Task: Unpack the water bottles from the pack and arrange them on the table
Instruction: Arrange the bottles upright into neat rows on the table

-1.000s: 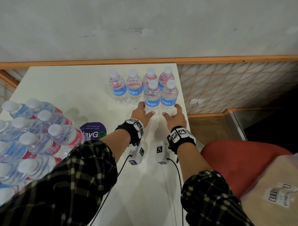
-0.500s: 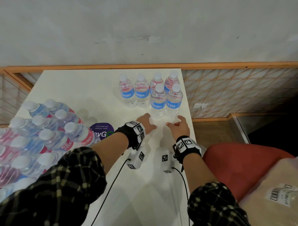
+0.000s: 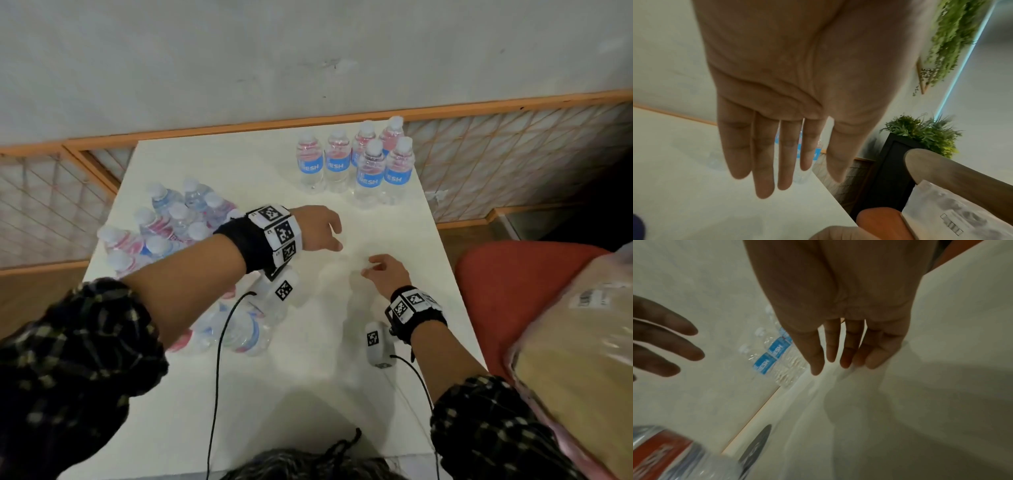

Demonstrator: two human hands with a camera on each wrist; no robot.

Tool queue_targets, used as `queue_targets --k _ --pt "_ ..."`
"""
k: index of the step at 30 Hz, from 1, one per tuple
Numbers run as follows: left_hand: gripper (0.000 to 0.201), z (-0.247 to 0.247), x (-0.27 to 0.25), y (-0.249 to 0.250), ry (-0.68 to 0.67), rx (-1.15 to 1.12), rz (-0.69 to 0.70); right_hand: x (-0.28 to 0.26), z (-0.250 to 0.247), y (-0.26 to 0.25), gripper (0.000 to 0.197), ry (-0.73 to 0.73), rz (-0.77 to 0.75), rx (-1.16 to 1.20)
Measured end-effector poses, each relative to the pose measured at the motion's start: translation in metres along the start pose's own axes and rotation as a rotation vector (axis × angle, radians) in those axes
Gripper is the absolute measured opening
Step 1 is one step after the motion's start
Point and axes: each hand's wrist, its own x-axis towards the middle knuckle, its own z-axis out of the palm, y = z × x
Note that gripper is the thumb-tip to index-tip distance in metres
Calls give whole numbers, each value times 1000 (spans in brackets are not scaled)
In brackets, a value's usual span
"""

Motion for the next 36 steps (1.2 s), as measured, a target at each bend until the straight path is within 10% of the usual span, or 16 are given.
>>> queue_targets --k 8,16,31,36 --pt "22 -11 -80 -48 -53 97 95 -73 71 -38 31 -152 -189 91" --pt "26 2 -116 -71 -149 196 268 -117 119 -64 77 -316 -367 55" --pt "71 32 -118 -80 -429 585 126 -102 88 -44 70 42 -368 133" --pt "60 29 -104 -70 -292 488 160 -92 65 -38 69 62 -346 132"
